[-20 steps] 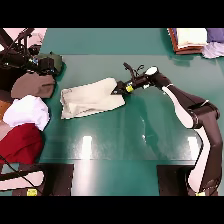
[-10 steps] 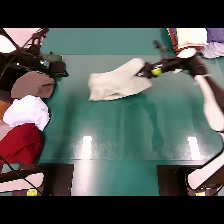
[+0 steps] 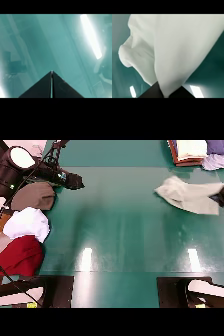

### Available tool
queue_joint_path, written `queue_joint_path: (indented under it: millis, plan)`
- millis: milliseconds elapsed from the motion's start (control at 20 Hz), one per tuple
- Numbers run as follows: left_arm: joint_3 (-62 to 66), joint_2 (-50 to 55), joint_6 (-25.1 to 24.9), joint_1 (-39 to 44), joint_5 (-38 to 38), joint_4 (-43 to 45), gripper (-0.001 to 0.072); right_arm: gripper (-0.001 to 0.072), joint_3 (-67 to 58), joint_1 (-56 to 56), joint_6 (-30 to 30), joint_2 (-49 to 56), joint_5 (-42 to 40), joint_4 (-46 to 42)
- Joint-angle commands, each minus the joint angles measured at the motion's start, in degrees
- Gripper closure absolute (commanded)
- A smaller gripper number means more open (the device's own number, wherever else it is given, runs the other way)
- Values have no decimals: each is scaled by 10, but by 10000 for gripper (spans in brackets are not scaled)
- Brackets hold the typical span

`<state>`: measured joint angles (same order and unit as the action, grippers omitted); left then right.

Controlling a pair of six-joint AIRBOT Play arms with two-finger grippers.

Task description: Fold the shirts.

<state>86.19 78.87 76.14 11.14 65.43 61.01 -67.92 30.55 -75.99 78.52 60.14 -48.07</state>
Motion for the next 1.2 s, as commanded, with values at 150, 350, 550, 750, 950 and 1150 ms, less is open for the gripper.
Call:
queue_joint_path:
  millis: [150,350,550,750,950,1150]
  plan:
    - [0,0,4,5,-10,-1,683,700,187,163,-76,-129,-151,-48]
    - [0,0,4,5,-10,-1,683,700,274,175,-153,-211,-224,-81]
    - [0,1,3,5,-10,-1,683,698,334,176,-226,-281,-226,-163]
    - [0,0,-1,5,-9,0,683,145,309,179,-225,-295,-133,-272]
    - [0,0,-19,5,-7,0,683,146,219,233,-225,-296,-8,-366]
    - [0,1,-19,5,-8,0,682,149,145,255,-225,-296,35,-318]
